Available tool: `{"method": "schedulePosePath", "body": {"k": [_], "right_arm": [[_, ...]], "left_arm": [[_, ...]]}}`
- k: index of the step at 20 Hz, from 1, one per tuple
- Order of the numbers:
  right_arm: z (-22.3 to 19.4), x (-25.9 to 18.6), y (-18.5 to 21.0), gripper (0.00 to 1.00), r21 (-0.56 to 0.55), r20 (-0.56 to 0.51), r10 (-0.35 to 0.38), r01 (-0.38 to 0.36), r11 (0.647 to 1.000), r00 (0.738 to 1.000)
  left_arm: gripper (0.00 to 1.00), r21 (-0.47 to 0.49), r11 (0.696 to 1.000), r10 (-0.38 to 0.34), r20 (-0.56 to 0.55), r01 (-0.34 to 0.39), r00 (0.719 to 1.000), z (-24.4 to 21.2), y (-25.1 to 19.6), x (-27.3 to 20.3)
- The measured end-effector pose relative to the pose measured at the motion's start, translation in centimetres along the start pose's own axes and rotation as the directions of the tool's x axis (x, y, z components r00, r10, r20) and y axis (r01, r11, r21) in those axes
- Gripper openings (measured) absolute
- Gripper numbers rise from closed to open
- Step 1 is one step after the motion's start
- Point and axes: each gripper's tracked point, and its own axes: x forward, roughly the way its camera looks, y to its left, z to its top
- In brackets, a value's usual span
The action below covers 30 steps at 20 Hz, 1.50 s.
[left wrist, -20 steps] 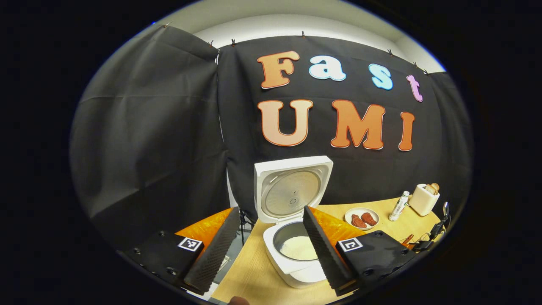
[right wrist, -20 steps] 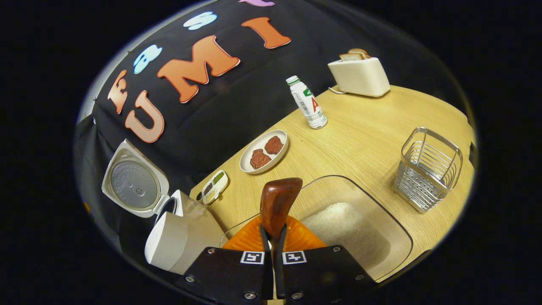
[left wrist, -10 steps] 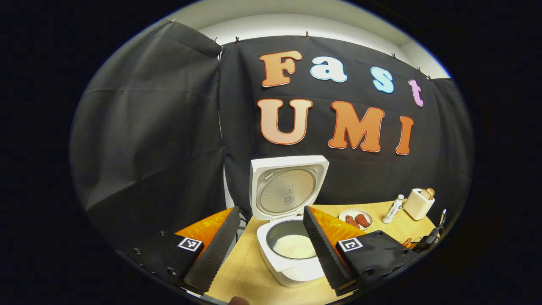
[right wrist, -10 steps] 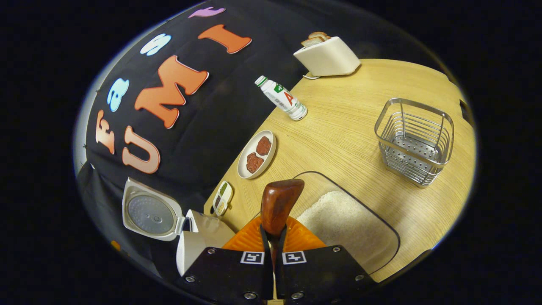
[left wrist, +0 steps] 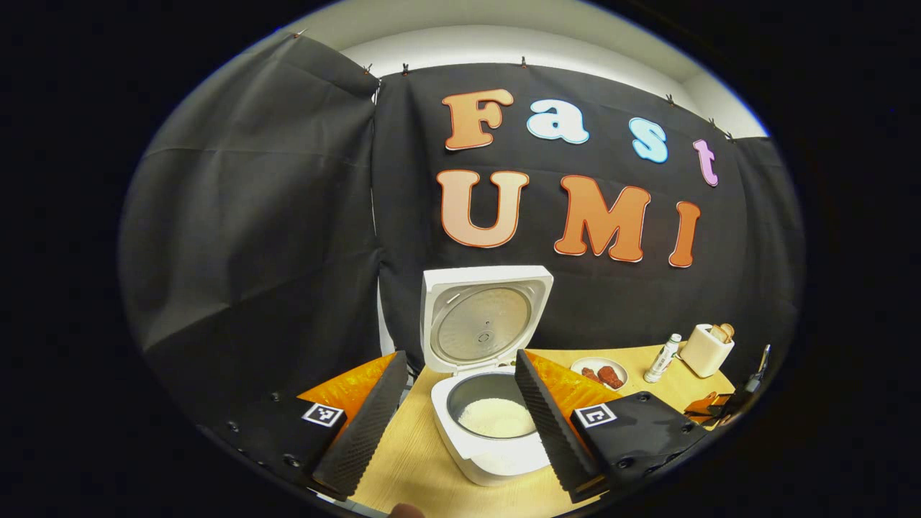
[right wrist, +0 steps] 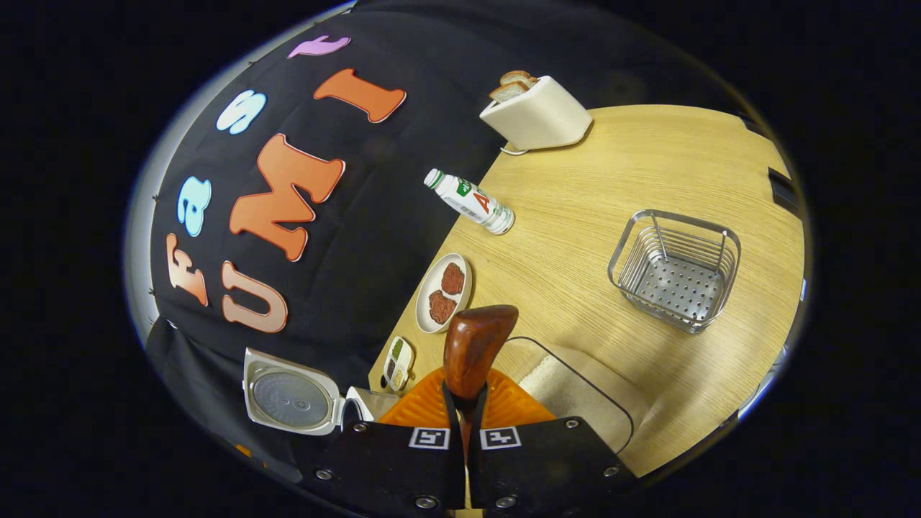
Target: Close the left gripper, press the button to open the rice cooker; take a wooden spoon from the chopstick holder with the right hand, scoop a spoonful of rice and pour it into the rice cooker, then put the wooden spoon back into the chopstick holder.
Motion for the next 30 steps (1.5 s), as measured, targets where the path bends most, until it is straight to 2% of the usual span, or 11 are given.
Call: {"method": "schedulePosePath", "body": {"k": [8, 13, 24, 30], "right_arm": [[1.2, -1.8, 4.6, 0.02, 0.106, -0.017, 0.053, -0.051, 0.993, 0.998], [2.0, -1.5, 8.9, 0.01, 0.077, -0.012, 0.089, -0.088, 0.993, 0.996], [-0.5, 1.3, 20.9, 0.01, 0.12, -0.067, 0.239, -0.23, 0.966, 0.969], [-2.8, 2.6, 25.3, 0.01, 0.107, -0.096, 0.262, -0.252, 0.962, 0.96]], "left_arm": [[1.0, -0.007, 1.0, 0.006, 0.017, -0.005, 1.0, 0.4, 0.4, -0.8], [1.0, -0.014, 1.0, 0.008, 0.018, -0.008, 1.0, 0.2, 0.8, -1.0], [1.0, -0.049, 0.999, 0.006, 0.0, -0.006, 1.0, -0.9, 1.8, -0.8], [1.0, -0.046, 0.999, 0.01, -0.002, -0.01, 1.0, -1.3, 2.7, -0.7]]}}
